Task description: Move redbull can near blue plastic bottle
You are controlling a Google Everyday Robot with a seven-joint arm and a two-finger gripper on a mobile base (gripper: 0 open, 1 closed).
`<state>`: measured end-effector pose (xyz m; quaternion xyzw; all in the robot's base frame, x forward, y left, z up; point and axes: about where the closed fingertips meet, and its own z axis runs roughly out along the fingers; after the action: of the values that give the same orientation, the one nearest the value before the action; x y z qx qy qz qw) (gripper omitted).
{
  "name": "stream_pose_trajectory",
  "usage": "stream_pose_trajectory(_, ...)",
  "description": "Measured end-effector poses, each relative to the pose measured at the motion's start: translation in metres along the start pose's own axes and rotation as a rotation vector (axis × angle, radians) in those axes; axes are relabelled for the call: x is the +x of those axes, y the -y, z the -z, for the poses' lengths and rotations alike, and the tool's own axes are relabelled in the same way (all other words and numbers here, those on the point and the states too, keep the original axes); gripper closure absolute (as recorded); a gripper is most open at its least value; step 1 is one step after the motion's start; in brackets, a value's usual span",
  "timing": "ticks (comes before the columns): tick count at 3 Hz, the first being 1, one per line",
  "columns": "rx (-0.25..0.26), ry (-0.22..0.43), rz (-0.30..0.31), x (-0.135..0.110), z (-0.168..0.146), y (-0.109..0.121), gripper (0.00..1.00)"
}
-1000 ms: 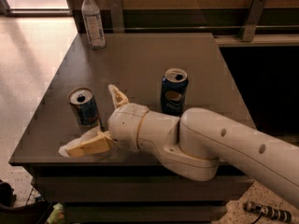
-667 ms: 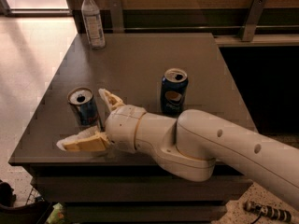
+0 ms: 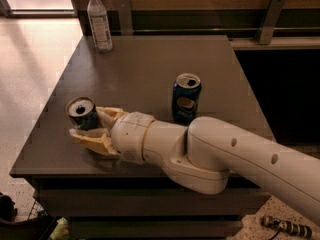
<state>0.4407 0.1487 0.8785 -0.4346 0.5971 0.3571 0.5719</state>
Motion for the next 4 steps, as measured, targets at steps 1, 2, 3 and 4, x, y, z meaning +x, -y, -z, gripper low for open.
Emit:
stream_pose_trajectory(1,-0.003,0.0,0.003,-0.001,-0.001,-0.001,0.94)
stream_pose_trajectory(2,-0.005,0.0,0.005,-0.002,-0.002,-0.003,1.0)
stream_pose_trajectory(3,-0.027,-0.012,0.043,-0.014,-0.006,0.007,1.0)
stream_pose_trajectory(4,-0.047,-0.037,0.08,-0.02,-0.012,0.025,1.0)
